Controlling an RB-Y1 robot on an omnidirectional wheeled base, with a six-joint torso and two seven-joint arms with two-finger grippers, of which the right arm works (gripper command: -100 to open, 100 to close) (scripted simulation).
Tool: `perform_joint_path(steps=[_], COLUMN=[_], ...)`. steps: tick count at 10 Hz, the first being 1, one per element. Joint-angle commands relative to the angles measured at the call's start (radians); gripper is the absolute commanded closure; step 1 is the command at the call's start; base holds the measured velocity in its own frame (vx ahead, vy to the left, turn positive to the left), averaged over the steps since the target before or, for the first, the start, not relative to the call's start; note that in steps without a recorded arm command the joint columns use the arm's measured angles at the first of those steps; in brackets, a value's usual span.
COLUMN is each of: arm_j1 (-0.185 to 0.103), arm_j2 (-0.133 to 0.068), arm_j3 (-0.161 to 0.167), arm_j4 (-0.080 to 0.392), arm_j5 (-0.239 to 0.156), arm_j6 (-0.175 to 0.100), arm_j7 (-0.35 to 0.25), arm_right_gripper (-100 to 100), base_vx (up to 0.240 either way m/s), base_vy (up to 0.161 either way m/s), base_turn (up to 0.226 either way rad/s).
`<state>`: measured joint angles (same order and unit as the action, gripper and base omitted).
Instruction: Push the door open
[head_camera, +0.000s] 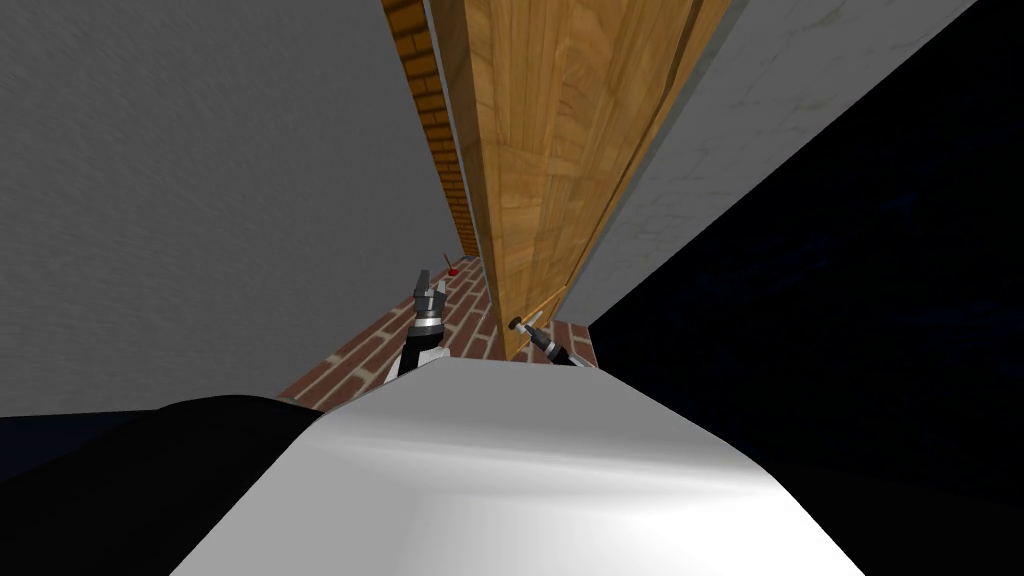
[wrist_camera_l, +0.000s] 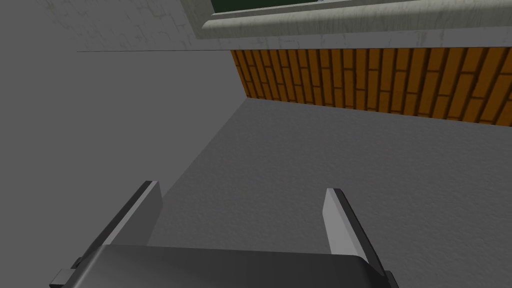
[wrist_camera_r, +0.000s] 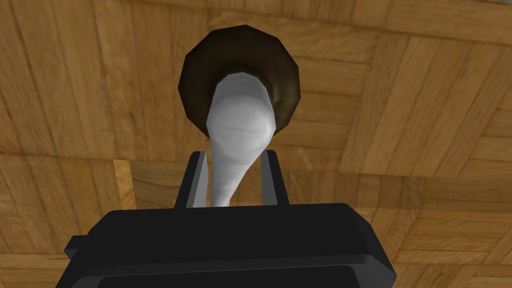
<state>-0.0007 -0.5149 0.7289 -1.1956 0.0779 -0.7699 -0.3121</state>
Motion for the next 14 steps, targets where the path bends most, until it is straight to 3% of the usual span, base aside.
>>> perform_joint_path(steps=[1, 7, 8, 11, 12, 13, 14], arm_j1=[0.018, 0.021, 0.025, 0.035, 0.029, 0.019, 0.016], arm_j2=[-0.017, -0.024, -0.022, -0.018, -0.016, 0.009, 0.015], arm_j3=[0.023, 0.029, 0.002, -0.027, -0.02, -0.031, -0.033], arm_j4=[-0.015, -0.019, -0.008, 0.004, 0.01, 0.027, 0.031], arm_j5=[0.008, 0.01, -0.004, -0.021, -0.017, -0.017, -0.017], arm_j6=[-0.015, -0.021, -0.017, -0.015, -0.02, -0.009, -0.007], arm_j7=[-0.005, -0.007, -0.005, -0.002, -0.003, 0.006, 0.008], arm_right_gripper=[100, 100, -100, -100, -100, -100, -100], base_vx=[-0.047, -0.007, -0.109, -0.178, -0.079, 0.077, 0.129], base_vy=[-0.056, -0.019, -0.076, -0.144, -0.078, 0.07, 0.157], base_turn=[0.018, 0.005, -0.18, -0.12, -0.015, 0.103, 0.089])
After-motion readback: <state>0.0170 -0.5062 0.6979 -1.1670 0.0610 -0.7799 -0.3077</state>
